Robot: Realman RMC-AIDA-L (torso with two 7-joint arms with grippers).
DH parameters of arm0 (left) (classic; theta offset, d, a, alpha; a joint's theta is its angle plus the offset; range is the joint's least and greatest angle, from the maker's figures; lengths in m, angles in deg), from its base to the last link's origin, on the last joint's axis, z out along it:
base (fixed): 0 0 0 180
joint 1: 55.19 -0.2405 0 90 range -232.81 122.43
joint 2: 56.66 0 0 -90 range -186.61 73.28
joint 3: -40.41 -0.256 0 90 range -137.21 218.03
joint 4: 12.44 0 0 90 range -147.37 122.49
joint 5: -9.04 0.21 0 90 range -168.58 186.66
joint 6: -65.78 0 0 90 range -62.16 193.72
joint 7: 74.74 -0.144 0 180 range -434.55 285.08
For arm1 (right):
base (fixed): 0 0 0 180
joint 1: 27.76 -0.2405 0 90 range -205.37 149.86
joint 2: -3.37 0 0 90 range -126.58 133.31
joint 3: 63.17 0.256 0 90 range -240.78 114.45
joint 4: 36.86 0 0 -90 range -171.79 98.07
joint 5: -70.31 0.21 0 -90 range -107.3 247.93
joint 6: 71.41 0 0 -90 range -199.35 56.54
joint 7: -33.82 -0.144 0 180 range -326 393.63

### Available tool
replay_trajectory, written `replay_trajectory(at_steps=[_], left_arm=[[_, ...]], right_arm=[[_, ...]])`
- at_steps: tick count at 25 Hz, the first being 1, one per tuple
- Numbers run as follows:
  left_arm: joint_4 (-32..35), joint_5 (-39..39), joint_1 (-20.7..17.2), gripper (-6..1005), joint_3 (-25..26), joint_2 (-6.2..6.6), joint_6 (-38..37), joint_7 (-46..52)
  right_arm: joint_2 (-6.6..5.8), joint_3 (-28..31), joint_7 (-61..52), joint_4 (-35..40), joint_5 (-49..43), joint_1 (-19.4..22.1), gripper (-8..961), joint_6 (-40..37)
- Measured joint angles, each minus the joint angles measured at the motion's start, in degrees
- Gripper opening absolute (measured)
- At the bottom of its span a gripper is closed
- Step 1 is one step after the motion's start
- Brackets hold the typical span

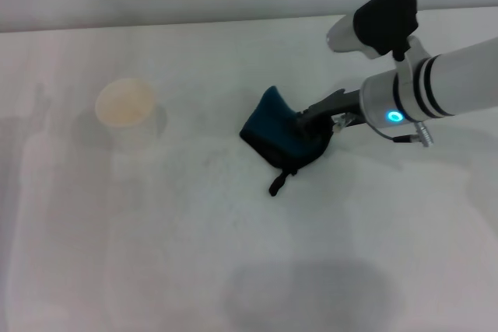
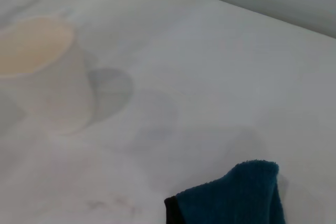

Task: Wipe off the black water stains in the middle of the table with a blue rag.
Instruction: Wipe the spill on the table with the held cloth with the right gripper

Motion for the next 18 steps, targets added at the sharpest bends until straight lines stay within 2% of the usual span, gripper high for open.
replay_trajectory(at_steps=[9,18], left_arm=[[0.0,0.05,0.15,891,0.0,-0.01,0.02,0.0],[0.05,0.39,0.24,890,0.01,0.0,0.14,0.0]], right_arm=[[0.02,-4.87,1.35,0.0,3.13,-0.95,92,1.89],[0.02,-6.07,3.49,0.41,4.74,-2.41,101,7.44]])
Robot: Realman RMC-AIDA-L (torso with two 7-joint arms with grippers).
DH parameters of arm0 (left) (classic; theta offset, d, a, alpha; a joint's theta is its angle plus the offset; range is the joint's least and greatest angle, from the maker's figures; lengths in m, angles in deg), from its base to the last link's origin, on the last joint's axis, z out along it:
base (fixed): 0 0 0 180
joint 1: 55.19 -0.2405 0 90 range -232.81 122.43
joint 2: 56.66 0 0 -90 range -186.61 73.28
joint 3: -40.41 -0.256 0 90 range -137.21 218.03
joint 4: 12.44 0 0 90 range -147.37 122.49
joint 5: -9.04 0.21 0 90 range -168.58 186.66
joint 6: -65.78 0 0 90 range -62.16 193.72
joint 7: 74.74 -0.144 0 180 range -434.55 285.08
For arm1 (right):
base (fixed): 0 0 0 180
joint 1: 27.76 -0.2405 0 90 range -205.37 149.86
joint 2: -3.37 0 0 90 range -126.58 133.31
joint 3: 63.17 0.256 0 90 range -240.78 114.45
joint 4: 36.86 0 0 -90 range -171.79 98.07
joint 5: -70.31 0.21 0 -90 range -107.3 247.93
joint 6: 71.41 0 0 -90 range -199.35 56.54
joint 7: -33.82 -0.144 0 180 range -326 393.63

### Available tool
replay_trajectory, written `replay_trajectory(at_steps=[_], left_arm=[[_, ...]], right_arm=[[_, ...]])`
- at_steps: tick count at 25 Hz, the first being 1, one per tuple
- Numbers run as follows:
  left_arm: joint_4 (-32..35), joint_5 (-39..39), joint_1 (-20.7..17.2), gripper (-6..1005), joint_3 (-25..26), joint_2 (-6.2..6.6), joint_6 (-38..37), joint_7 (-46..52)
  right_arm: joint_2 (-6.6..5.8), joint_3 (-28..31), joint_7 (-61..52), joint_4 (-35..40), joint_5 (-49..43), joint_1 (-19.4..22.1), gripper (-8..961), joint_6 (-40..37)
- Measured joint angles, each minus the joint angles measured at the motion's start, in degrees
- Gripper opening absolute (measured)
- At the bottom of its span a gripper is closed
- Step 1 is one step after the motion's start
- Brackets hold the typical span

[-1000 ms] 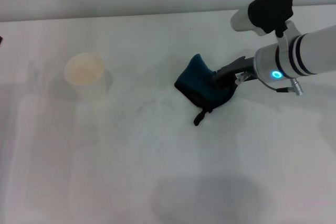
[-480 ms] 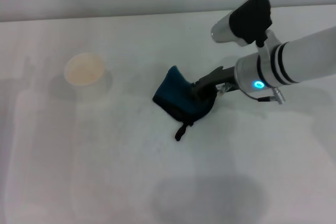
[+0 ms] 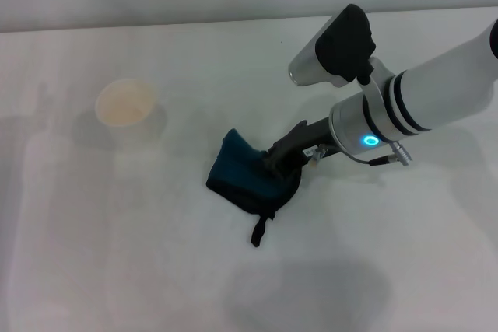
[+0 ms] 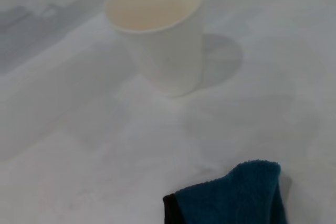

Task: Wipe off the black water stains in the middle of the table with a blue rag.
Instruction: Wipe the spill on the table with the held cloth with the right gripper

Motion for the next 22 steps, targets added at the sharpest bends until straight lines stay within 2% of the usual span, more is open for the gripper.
replay_trajectory(at_steps=[6,13,22], left_arm=[[0.01,0.01,-0.22,890,0.0,-0.08,0.06,0.0],[0.01,-0.03,-0.05,890,0.0,-0.03,0.24,0.0],[-0.09,-0.43,-0.46,891,0.32,0.07,-0.02,0.0]], right_arm=[[-0.06,0.15,3.27,-0.32,4.47,0.27,107,2.1],[-0.34,0.92,3.83,-0.46,4.98,0.73,114,0.29],[-0.67,9.81,3.81,-2.08,4.36,4.11,123,-7.29]])
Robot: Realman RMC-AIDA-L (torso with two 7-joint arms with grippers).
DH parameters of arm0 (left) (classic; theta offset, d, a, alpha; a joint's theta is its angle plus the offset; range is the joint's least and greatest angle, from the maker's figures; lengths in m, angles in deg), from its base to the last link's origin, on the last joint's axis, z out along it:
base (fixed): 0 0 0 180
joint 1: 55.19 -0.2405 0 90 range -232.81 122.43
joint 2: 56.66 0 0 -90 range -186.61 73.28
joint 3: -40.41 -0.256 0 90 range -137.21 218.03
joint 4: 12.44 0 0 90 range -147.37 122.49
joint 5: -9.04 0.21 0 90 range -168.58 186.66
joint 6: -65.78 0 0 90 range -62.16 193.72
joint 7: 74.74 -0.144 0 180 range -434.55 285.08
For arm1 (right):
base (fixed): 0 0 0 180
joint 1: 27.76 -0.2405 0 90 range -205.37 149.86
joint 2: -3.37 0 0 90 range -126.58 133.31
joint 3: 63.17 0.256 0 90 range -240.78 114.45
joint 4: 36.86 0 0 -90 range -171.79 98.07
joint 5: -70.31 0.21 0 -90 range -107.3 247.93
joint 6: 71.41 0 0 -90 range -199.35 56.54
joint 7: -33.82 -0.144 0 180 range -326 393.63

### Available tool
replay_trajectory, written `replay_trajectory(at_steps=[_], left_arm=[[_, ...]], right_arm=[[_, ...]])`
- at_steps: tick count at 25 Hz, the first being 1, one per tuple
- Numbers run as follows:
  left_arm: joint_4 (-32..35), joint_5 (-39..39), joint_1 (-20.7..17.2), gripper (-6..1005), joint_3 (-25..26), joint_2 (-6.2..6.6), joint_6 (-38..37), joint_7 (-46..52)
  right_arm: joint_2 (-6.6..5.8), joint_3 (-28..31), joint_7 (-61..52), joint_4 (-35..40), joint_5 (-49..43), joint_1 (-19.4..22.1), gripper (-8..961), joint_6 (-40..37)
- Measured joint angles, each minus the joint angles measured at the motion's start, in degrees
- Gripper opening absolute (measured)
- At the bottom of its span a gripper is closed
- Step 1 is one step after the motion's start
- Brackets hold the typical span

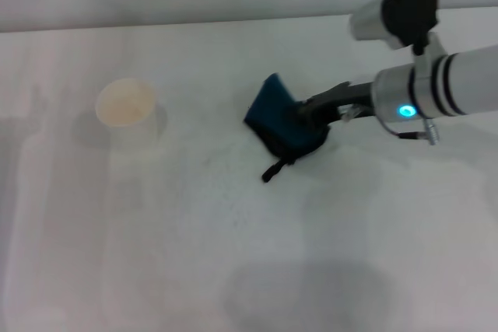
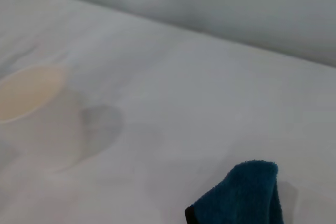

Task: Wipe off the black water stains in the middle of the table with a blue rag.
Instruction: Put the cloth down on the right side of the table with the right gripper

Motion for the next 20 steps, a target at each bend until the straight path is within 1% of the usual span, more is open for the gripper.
replay_trajectory(at_steps=[5,7,13,20], left_arm=[[-0.07,-0.02,-0.13,890,0.18,0.03,0.02,0.0],[-0.08,-0.02,-0.14,890,0.2,0.03,0.06,0.0],[-0.13,0.11,0.24,891,0.21,0.07,0.22,0.0],[-0.17,0.43,0.65,891,0.14,0.01,0.39,0.0]], right_arm=[[-0.35,6.97,0.02,-2.07,-2.05,1.19,129,-0.46],[-0.41,10.32,0.03,-2.22,-3.08,2.46,131,0.09],[-0.3,13.12,0.0,-2.14,-2.74,3.79,137,0.39],[0.1,13.57,3.93,-1.52,-2.41,3.92,144,0.91]])
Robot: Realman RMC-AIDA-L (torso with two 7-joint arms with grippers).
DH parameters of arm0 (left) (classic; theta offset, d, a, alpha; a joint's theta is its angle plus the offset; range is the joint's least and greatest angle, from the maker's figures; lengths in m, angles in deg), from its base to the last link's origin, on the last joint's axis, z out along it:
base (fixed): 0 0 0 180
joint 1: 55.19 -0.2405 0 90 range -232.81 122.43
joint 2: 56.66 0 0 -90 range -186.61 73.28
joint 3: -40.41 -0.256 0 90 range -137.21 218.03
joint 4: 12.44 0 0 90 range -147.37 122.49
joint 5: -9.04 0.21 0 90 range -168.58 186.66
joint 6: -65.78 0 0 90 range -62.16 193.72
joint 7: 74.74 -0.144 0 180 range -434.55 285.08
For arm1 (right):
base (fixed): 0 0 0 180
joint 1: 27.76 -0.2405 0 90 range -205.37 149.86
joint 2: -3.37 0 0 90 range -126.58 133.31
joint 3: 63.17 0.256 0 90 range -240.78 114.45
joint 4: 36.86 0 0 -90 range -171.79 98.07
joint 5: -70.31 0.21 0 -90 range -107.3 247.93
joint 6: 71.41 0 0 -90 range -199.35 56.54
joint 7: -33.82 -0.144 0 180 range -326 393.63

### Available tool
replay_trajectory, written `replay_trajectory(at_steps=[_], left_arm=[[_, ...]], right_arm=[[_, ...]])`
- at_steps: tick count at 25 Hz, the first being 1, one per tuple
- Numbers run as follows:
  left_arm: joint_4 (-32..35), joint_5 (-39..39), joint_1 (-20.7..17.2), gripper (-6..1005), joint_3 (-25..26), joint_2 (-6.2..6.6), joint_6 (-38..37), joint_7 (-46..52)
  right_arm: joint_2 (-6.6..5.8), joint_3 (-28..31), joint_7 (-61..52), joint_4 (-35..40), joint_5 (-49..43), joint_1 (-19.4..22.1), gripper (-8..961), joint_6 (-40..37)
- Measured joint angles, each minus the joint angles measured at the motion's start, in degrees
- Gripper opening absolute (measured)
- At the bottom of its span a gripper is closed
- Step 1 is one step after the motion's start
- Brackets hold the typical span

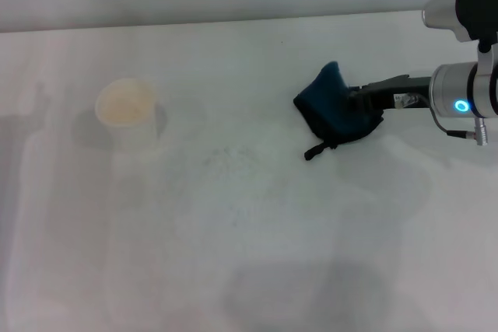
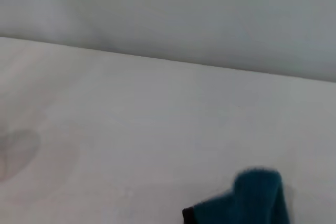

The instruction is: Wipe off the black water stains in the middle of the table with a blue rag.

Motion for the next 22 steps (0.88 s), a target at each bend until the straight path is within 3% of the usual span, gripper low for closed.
replay_trajectory(at_steps=[6,15,22], left_arm=[[-0.53,-0.38,-0.13,890,0.12,0.01,0.02,0.63],[-1.05,-0.45,0.04,891,0.16,0.01,0.03,1.38],[-1.67,-0.4,0.03,890,0.1,-0.23,0.18,1.4]], right_arm=[[0.02,-0.04,6.24,0.23,6.77,1.64,150,0.72],[-0.02,7.32,23.9,-3.07,31.49,5.12,580,8.31],[0.06,17.82,43.49,-16.7,55.35,4.99,859,23.15]])
